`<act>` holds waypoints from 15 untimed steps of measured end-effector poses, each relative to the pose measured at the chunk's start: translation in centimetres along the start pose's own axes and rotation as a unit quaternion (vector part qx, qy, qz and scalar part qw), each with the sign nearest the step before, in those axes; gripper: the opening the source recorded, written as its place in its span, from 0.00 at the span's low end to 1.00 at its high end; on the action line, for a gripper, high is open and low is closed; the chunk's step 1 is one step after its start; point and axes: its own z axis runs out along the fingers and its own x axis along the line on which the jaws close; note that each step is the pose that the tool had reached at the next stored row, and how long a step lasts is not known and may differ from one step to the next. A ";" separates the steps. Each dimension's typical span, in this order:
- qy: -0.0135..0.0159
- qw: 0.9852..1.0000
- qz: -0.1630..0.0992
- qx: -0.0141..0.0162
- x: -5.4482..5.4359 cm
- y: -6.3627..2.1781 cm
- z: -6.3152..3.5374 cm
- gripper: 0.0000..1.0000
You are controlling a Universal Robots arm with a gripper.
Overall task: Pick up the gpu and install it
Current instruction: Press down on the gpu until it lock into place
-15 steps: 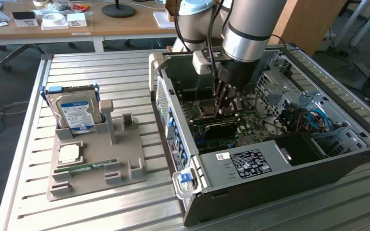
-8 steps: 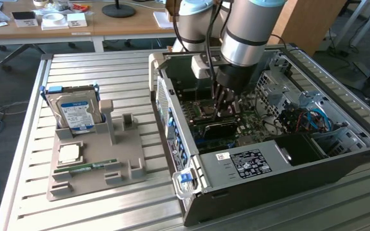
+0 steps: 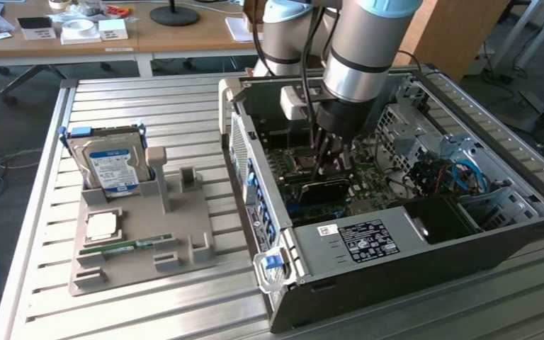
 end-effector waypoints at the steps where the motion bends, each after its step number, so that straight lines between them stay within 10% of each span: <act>1: 0.000 1.000 0.000 0.000 0.0 0.00 0.04 0.11; 15: 0.000 1.000 0.000 0.000 -0.3 0.00 0.36 0.11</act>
